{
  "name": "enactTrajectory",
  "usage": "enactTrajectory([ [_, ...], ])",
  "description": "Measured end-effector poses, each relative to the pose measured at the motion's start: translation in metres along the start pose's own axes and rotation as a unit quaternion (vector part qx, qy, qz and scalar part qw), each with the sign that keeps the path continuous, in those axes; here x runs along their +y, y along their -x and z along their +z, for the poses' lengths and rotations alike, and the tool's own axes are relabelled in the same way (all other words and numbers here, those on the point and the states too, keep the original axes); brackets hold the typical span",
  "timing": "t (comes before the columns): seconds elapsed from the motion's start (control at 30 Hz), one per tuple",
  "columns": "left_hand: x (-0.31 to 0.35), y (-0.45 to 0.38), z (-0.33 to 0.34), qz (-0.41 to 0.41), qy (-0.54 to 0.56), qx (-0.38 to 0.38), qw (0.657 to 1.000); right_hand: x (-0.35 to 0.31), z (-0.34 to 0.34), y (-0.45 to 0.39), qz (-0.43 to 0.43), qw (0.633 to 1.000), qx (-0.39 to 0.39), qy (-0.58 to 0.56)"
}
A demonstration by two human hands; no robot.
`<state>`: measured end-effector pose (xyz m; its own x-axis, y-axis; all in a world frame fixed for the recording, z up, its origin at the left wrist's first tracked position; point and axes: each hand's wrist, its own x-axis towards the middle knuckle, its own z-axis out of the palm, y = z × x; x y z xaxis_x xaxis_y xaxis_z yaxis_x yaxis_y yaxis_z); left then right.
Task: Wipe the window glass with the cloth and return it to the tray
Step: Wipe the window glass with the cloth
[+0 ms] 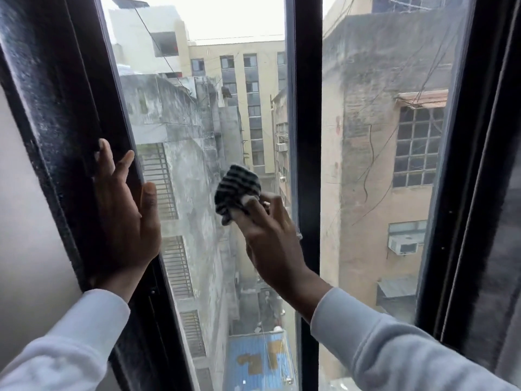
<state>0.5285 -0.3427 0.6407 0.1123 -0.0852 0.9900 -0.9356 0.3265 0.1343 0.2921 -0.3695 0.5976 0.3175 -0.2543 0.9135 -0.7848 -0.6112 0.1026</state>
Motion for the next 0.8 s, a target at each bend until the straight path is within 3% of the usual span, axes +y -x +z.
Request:
enactTrajectory([
  [0.13,0.057,0.006,0.007,0.0,-0.086,-0.059,0.995,0.02,-0.017,0.056,-0.02,0.998,-0.059,0.024],
  [0.37,0.163,0.008,0.069,0.119,-0.083,-0.184,0.972,0.115,-0.092,0.095,0.073,0.996,0.057,0.017],
  [0.53,0.189,0.014,0.098,0.142,-0.111,-0.205,0.962,0.205,-0.126,0.1,0.166,0.983,0.069,0.034],
  [0.67,0.189,0.022,0.107,0.153,-0.177,-0.177,0.956,0.227,-0.103,0.123,0.104,0.994,0.012,0.04],
  [0.8,0.19,0.022,0.107,0.17,-0.216,-0.169,0.946,0.218,-0.06,0.147,-0.045,0.993,-0.081,0.069],
])
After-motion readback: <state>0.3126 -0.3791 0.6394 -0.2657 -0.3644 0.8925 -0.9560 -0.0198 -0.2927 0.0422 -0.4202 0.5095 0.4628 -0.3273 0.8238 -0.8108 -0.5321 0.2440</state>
